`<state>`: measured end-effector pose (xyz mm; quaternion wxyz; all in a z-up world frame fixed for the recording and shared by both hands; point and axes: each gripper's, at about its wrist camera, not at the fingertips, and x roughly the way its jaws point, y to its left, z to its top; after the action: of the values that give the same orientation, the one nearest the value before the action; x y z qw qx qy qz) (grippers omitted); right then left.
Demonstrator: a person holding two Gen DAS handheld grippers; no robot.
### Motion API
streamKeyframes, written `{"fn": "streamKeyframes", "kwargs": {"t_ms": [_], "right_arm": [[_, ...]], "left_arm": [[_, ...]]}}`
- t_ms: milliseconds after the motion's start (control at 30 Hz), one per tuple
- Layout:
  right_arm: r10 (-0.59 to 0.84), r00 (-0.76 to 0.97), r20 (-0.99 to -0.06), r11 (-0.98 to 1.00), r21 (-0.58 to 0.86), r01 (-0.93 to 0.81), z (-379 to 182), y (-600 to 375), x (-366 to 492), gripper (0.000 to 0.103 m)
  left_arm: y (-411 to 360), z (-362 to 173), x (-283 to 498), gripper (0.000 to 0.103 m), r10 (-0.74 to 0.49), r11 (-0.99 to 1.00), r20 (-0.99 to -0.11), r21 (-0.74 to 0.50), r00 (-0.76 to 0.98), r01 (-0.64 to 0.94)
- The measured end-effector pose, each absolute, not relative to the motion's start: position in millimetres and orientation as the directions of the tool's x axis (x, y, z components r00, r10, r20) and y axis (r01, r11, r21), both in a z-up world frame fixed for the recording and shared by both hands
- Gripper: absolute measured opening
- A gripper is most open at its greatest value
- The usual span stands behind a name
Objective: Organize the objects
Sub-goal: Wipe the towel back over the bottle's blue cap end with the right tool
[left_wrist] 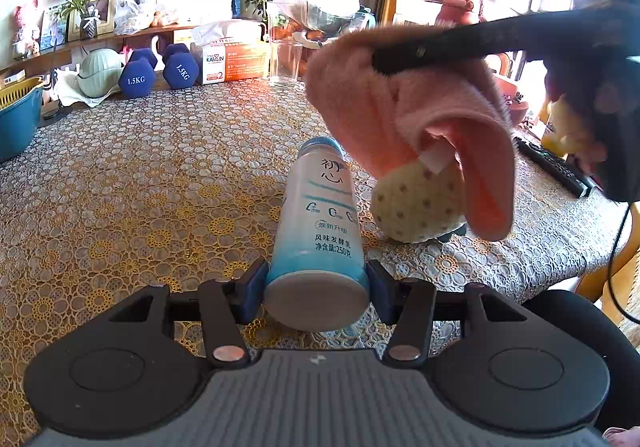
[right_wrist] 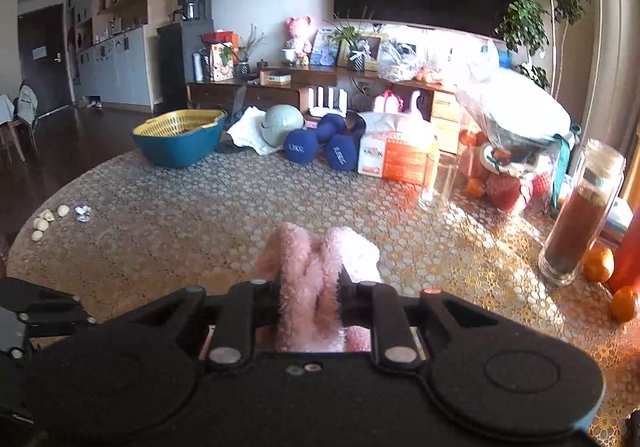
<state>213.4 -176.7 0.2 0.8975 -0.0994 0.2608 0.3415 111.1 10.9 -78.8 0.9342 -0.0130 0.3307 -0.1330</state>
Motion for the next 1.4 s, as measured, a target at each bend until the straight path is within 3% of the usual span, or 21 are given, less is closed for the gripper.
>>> {"fn": "streamKeyframes", "kwargs": {"t_ms": [233,600,800,1400], "right_arm": [[0.696,0.516,-0.499,0.575,-0.043,-0.817,26.2,-152.2,166.2,0.020],[0.713,0.343,-0.611,0.411,-0.031,-0.911,-4.3,-117.1,130.8,0.019],[0.705,0.311,-0.638,0.426,0.028,-0.905,-14.1,-115.0,141.0,0.020],[0.620,0.450,-0.642,0.561,-0.038,-0.827,-29.5,-126.3,198.0,0.021]], "left_arm": [[10.3,-78.7,111.1,0.053,-0.257,0.964,-0.613,-0.111,0.747,0.241],[7.0,-79.7,109.8,0.053,-0.251,0.964,-0.613,-0.090,0.749,0.249],[7.2,-79.4,110.1,0.053,-0.247,0.965,-0.617,-0.086,0.748,0.248],[7.7,-79.8,110.6,0.053,-0.246,0.965,-0.619,-0.084,0.746,0.249]]}}
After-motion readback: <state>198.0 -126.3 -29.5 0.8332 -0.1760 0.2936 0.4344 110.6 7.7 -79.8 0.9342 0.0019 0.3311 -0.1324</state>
